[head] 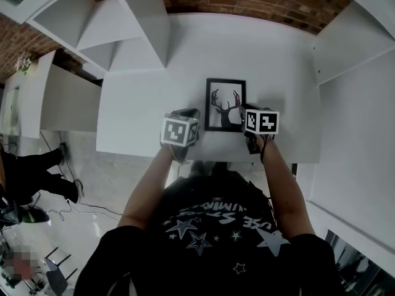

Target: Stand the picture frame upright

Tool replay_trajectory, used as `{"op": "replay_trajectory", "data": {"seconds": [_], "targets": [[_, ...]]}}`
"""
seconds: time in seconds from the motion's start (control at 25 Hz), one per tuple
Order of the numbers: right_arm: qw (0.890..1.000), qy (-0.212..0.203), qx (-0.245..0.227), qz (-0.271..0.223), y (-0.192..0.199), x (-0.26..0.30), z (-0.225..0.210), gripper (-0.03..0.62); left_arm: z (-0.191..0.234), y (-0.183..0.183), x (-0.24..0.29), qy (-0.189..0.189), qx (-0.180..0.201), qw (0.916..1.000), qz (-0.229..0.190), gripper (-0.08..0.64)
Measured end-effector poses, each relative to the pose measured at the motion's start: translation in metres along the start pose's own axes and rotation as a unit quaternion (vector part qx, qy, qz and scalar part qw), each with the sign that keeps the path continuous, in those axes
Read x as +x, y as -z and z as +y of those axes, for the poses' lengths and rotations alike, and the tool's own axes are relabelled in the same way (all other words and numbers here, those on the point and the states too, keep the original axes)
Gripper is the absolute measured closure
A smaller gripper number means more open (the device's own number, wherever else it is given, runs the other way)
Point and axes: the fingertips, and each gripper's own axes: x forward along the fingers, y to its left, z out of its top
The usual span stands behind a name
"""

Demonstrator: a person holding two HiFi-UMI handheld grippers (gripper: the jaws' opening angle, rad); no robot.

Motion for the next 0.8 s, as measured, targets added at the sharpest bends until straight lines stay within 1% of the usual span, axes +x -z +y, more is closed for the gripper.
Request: {"op": "replay_trajectory", "data": {"seconds": [0.12,0.24,0.6,0.8], "targets": [[1.0,-0.009,-0.011,0.001,-0.0008,0.0036,0.0075,0.502,-0.0006,0.0002,-0.0018,0.006,-0.007,0.9999,-0.008,0.541],[1.0,-0.014,-0.009,0.0,-0.001,0.0041,0.0101,0.502,-0.0016,0.0005,-0.0033,0.01,-0.01,0.9998,-0.011,0.541],[1.0,0.007,0.007,0.0,-0.0007,0.0039,0.0099,0.505,-0.0021,0.0013,-0.0006,0.003,-0.009,0.9999,-0.006,0.541],[1.0,0.016,0.005,0.001,-0.0012,0.0031,0.0101,0.506,-0.0037,0.0022,-0.0003,0.003,-0.011,0.9999,-0.001,0.541]]}}
